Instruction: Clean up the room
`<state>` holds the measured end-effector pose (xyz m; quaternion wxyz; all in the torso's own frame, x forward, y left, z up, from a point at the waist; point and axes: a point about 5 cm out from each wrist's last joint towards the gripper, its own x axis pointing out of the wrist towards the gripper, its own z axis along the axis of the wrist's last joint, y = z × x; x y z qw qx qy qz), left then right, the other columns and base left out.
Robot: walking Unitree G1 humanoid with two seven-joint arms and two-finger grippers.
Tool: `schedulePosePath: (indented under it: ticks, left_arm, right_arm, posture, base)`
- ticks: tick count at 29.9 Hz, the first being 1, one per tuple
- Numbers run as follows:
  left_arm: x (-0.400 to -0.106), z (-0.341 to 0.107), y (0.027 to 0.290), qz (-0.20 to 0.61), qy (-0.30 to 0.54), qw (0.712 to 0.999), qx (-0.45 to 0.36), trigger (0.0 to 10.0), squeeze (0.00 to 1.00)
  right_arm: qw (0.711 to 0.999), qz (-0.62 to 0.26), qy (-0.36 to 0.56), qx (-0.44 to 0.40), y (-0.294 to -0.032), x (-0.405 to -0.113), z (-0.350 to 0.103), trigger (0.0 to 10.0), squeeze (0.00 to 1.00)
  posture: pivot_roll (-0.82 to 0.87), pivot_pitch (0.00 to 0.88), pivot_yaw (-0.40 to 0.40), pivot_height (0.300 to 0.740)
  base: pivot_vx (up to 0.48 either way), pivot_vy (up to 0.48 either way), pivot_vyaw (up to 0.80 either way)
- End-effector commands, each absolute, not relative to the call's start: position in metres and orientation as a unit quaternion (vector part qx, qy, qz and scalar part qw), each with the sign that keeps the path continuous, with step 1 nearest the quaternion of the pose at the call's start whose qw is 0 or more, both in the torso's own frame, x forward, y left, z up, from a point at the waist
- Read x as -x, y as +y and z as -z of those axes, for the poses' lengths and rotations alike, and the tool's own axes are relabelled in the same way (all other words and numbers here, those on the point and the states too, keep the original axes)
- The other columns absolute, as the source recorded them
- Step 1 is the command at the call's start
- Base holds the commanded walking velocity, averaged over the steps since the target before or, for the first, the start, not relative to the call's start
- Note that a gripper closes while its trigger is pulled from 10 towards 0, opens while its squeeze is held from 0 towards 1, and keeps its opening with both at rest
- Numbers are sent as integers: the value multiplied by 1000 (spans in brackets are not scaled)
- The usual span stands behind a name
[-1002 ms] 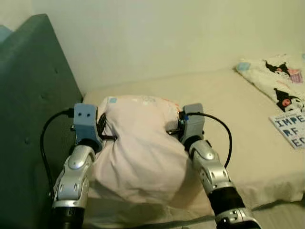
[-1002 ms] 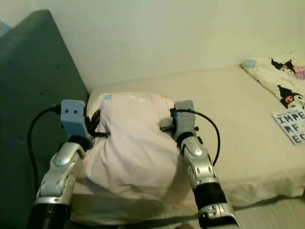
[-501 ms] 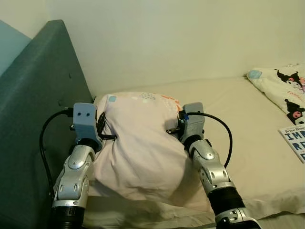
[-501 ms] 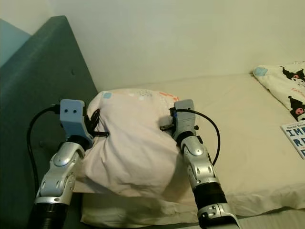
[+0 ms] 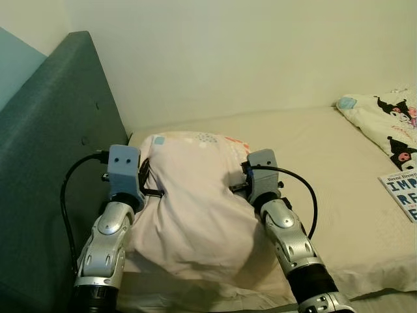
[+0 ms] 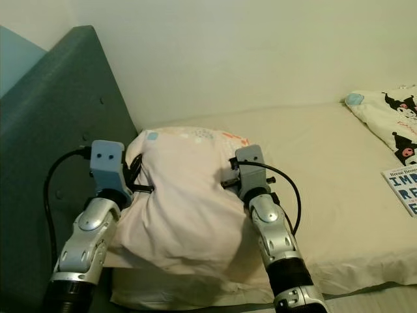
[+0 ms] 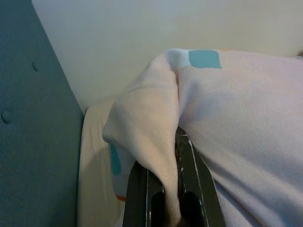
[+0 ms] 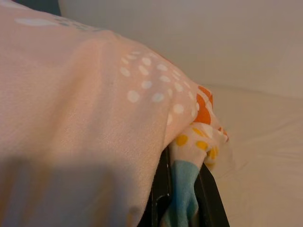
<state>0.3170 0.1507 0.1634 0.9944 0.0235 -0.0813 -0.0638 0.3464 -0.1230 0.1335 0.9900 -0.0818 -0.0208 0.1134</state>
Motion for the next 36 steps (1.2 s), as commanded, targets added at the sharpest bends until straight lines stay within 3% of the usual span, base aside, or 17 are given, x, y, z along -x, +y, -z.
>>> schedulePosePath:
  ticks: [1,6,19,28,36]
  left_arm:
    - [-316,-166,145,79,-99,991,-37,10000,0]
    - [-316,-166,145,80,-101,991,-38,10000,0]
    - [-314,-168,145,83,-108,990,-32,10000,0]
    - [-312,-171,142,74,-121,990,-27,10000,0]
    - [-311,-169,140,78,-116,990,-21,10000,0]
  right_arm:
    - [986,-141,-53,74,-109,-345,-141,10000,0]
    - [986,-141,-55,74,-109,-344,-140,10000,0]
    - [986,-139,-55,70,-109,-344,-138,10000,0]
    - [987,-138,-54,69,-109,-344,-138,10000,0]
    - [987,-136,-53,70,-111,-344,-137,10000,0]
  posture:
    - [-38,54,49,740]
    - [-39,50,50,740]
    - [-36,50,54,740]
    - [-34,57,54,740]
    - [-31,72,55,740]
  base:
    - [0,0,0]
    - [0,0,0]
    - [0,435,0]
    - [0,-298,0]
    - [0,0,0]
